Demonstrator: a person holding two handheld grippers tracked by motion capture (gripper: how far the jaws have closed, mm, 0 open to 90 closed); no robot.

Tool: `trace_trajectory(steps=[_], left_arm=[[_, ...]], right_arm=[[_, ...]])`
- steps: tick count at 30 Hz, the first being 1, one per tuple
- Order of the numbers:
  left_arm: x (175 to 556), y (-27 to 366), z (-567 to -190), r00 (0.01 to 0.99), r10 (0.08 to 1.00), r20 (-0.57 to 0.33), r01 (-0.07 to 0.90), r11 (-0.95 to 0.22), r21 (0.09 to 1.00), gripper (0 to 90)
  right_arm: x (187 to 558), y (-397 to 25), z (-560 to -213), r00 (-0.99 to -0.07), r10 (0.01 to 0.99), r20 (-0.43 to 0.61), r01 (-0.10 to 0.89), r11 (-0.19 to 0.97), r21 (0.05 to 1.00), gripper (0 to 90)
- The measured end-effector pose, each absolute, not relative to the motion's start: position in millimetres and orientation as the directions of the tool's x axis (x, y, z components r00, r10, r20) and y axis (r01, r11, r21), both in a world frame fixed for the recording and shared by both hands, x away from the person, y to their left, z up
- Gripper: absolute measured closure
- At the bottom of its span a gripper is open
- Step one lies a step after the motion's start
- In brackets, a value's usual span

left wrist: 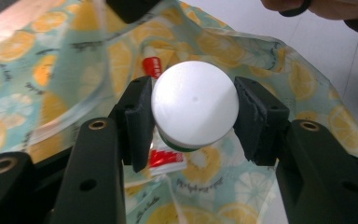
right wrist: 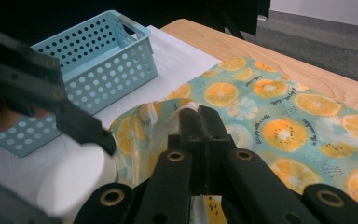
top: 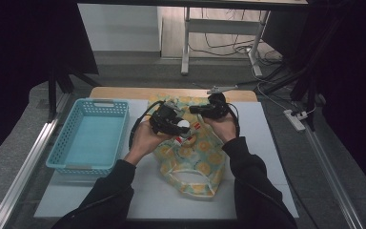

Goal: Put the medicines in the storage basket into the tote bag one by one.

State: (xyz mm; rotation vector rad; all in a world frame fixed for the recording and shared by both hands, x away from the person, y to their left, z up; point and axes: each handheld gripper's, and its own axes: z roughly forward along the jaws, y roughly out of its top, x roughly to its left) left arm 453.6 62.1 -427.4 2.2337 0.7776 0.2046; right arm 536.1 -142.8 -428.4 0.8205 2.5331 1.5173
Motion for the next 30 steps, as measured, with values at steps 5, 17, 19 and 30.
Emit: trace_trajectory(steps=[5, 17, 19, 30], left_arm=[[458, 49, -440, 0.808, 0.583, -0.079, 0.470, -0.559, 0.684, 50.4], [468, 31, -463, 0.811, 0.580, -0.074, 0.479, -0.587, 0.652, 50.4], [469, 30, -466, 0.808, 0.585, -0.064, 0.480, -0.592, 0.647, 50.4], [475, 30, -471, 0.797, 0.604, -0.032, 0.474, -0.591, 0.653, 50.2]], right_arm=[[539, -144, -430, -0.851, 0.485, 0.201, 0.407, 0.368, 0.836, 90.0], [540, -143, -431, -0.851, 0.485, 0.200, 0.407, 0.369, 0.836, 90.0], [539, -143, -431, -0.852, 0.485, 0.199, 0.405, 0.370, 0.836, 90.0], [539, -144, -432, -0.851, 0.487, 0.196, 0.405, 0.372, 0.835, 90.0]])
